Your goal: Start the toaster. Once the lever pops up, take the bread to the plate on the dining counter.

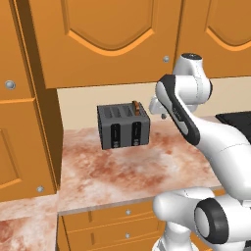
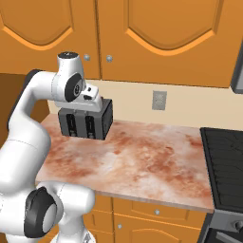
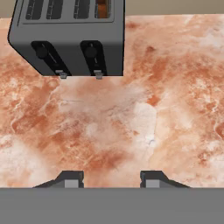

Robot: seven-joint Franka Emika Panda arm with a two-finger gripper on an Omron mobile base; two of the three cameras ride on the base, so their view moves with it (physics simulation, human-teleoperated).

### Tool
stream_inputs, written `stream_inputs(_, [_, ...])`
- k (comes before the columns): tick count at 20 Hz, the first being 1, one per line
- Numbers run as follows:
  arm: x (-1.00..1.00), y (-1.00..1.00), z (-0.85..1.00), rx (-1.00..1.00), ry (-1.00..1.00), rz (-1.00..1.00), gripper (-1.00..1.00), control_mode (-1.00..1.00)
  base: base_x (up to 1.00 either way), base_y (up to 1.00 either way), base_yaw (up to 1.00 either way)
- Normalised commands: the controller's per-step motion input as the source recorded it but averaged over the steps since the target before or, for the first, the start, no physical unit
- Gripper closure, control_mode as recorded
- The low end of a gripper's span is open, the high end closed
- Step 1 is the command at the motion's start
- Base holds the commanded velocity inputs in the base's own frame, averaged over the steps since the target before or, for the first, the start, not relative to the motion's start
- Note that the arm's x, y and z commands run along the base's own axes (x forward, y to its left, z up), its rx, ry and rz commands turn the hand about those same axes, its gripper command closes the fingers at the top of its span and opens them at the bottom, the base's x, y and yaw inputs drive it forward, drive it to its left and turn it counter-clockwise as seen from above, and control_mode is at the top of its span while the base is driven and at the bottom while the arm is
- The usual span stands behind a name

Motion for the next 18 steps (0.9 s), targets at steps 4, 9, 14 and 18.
stream_inputs(4, [0.0, 0.0, -0.07, 0.0, -0.07, 0.0, -1.0, -1.0, 0.0, 0.0, 0.0])
stream_inputs(9, [0.13, 0.0, -0.22, 0.0, -0.08, 0.0, -1.0, -1.0, 0.0, 0.0, 0.0])
stream_inputs(14, [0.24, 0.0, -0.22, 0.0, -0.02, 0.0, -1.0, -1.0, 0.0, 0.0, 0.0])
stream_inputs(18, [0.3, 0.0, -0.19, 0.0, -0.01, 0.0, -1.0, -1.0, 0.0, 0.0, 0.0])
